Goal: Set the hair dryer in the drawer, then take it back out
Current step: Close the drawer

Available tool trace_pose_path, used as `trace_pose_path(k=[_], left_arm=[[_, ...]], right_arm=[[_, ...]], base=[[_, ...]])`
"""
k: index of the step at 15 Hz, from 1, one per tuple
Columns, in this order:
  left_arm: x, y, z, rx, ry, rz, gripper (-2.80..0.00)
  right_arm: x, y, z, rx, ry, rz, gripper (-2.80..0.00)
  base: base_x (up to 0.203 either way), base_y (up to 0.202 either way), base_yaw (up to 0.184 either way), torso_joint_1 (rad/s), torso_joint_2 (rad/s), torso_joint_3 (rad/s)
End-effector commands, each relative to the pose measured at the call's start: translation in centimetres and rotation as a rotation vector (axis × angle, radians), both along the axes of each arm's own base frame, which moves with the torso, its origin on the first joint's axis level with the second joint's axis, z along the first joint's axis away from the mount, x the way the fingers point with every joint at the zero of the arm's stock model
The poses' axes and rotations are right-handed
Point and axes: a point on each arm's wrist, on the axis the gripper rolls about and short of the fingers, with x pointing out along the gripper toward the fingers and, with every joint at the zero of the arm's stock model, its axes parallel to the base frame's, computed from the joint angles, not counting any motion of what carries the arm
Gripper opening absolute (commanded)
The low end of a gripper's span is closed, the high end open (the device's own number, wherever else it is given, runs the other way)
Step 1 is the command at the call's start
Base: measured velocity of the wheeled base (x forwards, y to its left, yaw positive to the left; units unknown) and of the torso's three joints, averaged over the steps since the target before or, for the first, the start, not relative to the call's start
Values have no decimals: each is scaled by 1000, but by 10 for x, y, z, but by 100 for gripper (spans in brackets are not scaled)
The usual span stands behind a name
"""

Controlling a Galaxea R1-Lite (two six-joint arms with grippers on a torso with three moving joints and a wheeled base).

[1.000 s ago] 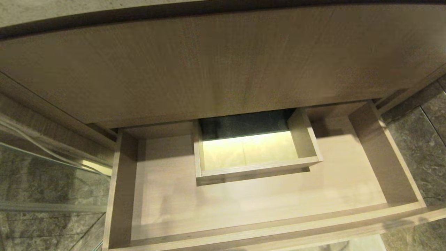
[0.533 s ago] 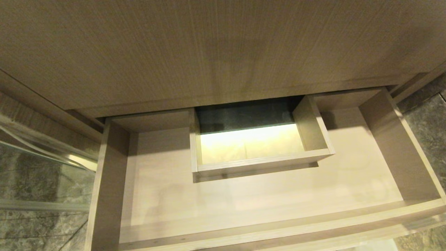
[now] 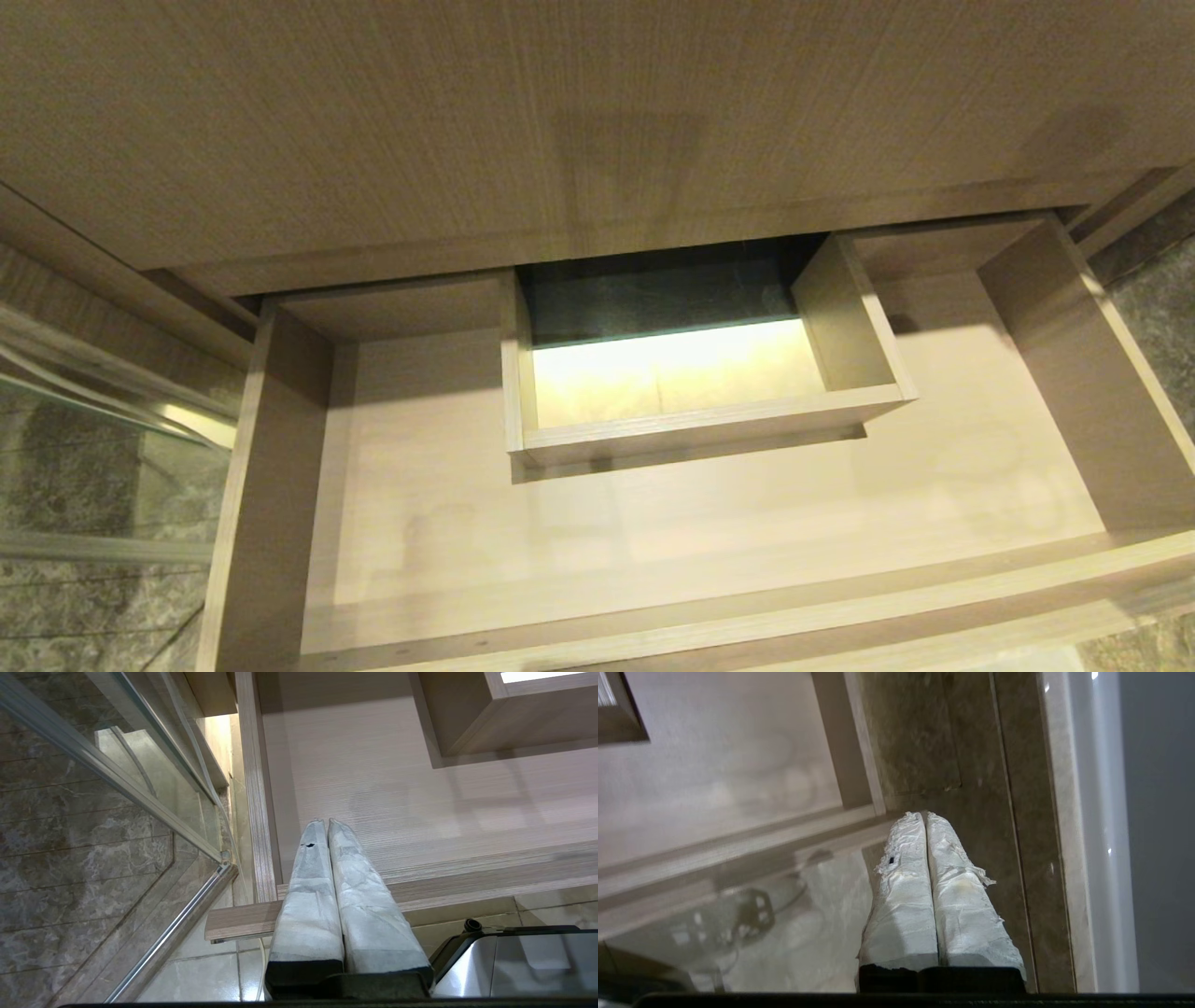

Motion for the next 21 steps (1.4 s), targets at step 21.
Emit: trace_pose_path(k=[21], left_arm=[[0,0,0,0,0,0,-280]], right_arm=[[198,-46,-120,453,1207,-34,-280]], base=[[0,0,0,0,0,0]])
